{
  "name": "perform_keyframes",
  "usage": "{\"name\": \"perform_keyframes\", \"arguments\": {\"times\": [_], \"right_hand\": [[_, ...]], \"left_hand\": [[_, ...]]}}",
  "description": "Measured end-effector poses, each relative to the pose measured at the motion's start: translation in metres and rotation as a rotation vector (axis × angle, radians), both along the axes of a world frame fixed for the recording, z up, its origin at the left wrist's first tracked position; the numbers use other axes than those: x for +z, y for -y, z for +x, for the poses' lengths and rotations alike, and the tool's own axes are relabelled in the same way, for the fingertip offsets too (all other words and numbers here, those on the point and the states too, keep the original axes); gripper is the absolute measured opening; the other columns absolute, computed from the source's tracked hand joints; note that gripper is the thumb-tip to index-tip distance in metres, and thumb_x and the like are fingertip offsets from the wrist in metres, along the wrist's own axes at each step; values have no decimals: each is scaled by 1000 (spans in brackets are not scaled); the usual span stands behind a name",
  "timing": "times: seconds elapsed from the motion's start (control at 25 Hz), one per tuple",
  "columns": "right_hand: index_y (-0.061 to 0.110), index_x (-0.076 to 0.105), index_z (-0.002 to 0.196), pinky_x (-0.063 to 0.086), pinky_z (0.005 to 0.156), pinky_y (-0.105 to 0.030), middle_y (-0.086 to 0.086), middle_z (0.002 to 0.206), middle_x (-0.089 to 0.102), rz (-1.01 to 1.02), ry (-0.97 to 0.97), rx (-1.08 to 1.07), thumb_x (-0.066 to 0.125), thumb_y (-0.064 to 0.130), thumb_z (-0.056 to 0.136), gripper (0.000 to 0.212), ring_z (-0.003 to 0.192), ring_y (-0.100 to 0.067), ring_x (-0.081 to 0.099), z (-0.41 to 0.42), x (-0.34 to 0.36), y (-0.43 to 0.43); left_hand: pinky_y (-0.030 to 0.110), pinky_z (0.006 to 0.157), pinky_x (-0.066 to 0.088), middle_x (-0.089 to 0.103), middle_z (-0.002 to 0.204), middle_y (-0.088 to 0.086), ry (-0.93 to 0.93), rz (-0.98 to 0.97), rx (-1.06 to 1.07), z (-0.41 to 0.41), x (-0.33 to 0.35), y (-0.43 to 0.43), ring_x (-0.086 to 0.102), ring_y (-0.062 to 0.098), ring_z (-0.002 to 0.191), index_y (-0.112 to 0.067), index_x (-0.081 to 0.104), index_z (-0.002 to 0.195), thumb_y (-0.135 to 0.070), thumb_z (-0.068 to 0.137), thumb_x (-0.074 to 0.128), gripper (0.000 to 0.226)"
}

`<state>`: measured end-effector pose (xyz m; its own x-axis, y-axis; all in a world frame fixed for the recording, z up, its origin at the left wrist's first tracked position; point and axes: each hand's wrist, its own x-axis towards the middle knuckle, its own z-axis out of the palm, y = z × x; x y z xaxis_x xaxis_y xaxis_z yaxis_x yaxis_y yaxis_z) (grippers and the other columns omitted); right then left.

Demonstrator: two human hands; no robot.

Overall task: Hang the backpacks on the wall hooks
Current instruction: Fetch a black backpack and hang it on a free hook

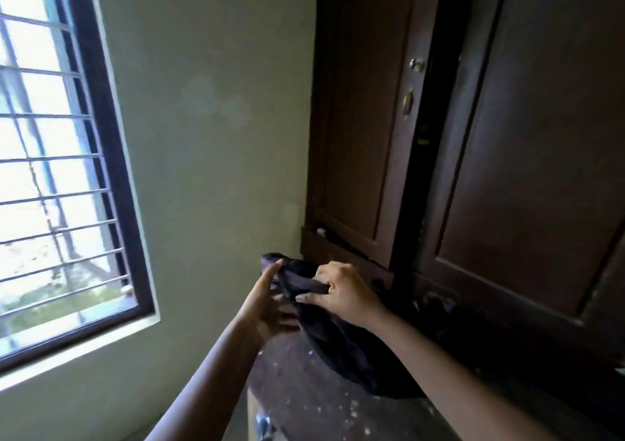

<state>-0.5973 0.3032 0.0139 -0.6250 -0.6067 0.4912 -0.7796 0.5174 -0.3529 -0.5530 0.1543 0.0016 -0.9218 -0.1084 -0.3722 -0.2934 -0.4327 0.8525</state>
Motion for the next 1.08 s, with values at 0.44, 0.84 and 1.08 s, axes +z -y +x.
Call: {"name": "perform_keyframes", "arguments": {"times": [0.44, 0.84, 1.08], "right_hand": [[13, 76, 92, 43, 80, -22, -2, 87, 70, -62, 230, 566, 74, 43, 71, 37, 87, -15, 60, 209, -54, 219], [21, 75, 100, 36, 67, -8, 17, 82, 63, 120, 429, 922, 70, 54, 67, 47, 76, 3, 53, 295, -104, 364], [26, 72, 106, 48, 78, -15, 10, 97, 74, 320, 1084, 1006, 64, 36, 85, 24, 87, 0, 65, 355, -166, 438]], "left_hand": [[13, 32, 42, 58, 36, 1, -187, 122, 782, 260, -53, 183, 54, 8, 29, -7, 48, 70, 3, 94, 31, 31], [27, 46, 56, 68, 62, 18, -222, 346, 1243, 397, -113, 283, 68, 23, 48, 4, 55, 95, -11, 94, 38, 23], [33, 64, 59, 56, 92, 20, -60, 327, 1611, 472, -138, 328, 65, 29, 71, 6, 38, 134, -8, 98, 35, 39]]}}
